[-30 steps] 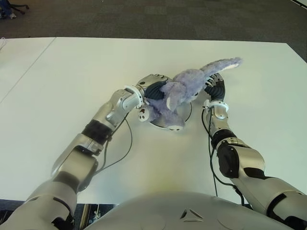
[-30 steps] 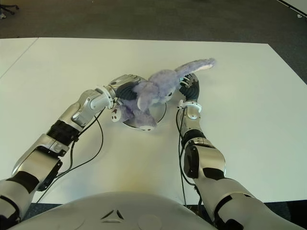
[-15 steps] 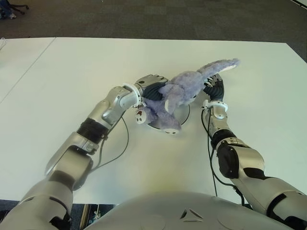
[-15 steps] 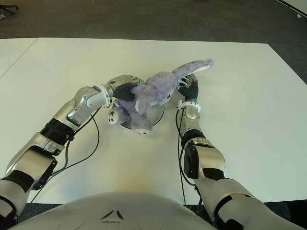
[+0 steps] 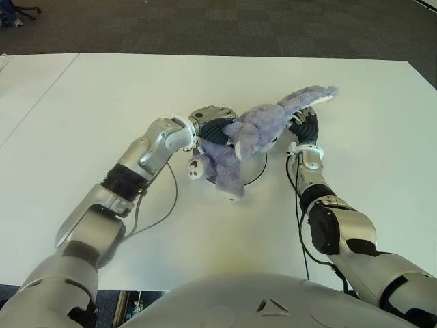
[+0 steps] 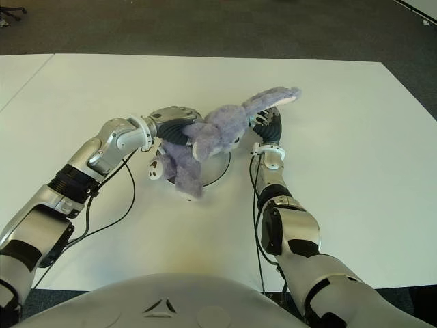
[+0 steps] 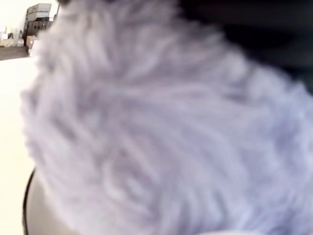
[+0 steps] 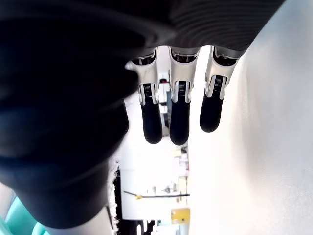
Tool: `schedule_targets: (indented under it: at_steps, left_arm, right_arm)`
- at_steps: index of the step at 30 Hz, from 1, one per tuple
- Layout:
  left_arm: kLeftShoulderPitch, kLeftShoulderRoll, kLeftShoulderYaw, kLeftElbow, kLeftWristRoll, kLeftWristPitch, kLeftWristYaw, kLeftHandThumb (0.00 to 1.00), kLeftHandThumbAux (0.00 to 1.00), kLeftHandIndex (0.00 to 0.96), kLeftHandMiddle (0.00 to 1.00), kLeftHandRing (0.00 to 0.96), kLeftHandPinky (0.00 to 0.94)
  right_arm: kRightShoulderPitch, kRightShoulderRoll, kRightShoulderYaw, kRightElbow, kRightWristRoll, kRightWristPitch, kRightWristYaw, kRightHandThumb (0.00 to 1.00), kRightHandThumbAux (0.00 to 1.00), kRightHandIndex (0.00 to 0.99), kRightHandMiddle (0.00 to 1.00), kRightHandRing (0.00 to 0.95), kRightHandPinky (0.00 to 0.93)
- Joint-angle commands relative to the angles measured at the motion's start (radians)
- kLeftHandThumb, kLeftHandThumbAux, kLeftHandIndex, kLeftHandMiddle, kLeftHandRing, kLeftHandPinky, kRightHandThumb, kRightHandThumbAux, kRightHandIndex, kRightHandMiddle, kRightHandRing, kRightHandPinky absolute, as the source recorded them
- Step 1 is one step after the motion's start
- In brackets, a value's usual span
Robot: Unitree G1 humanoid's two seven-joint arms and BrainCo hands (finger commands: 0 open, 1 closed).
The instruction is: Put the doll into the plate.
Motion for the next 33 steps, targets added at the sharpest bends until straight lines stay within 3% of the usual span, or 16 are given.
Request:
schedule_targets:
  at_steps: [1,6,12,19,26,33]
  left_arm:
    - [0.055,0.012,-0.017,0.064,0.002,-0.031,-0.001,0.178,0.375,0.000,0.000,0.000,0.000]
    - [0.049,0.020,-0.006,0.083,-0.014,-0.050,0.003,0.147,0.335,0.000,0.000,0.000,0.000]
    - [-0.008,0.091,0.039,0.123,-0.035,-0.087,-0.019,0.135,0.253,0.000,0.000,0.000,0.000]
    - [-0.044,0.130,0.061,0.112,-0.050,-0.106,-0.054,0.138,0.208,0.000,0.000,0.000,0.000]
    - [-0.029,0.185,0.086,0.030,-0.094,-0.120,-0.130,0.168,0.153,0.000,0.000,0.000,0.000]
    - [-0.013,0.241,0.131,-0.023,-0.170,-0.144,-0.180,0.212,0.159,0.000,0.000,0.000,0.000]
  right_arm:
    - [0.192,0.080,-0.012,0.135,0.014,0.131,0.012,0.073,0.917,0.221,0.278,0.281,0.291]
    - [0.192,0.083,-0.011,0.135,0.014,0.128,0.014,0.074,0.928,0.215,0.276,0.274,0.265]
    - [0.189,0.080,-0.016,0.136,0.020,0.142,0.027,0.113,0.923,0.220,0.270,0.263,0.268]
    - [0.191,0.081,-0.007,0.135,0.010,0.142,0.015,0.095,0.915,0.210,0.257,0.254,0.260]
    - [0.188,0.087,-0.016,0.136,0.021,0.144,0.026,0.108,0.914,0.209,0.255,0.250,0.258]
    - [0.187,0.087,-0.023,0.136,0.027,0.146,0.034,0.131,0.920,0.227,0.275,0.267,0.269]
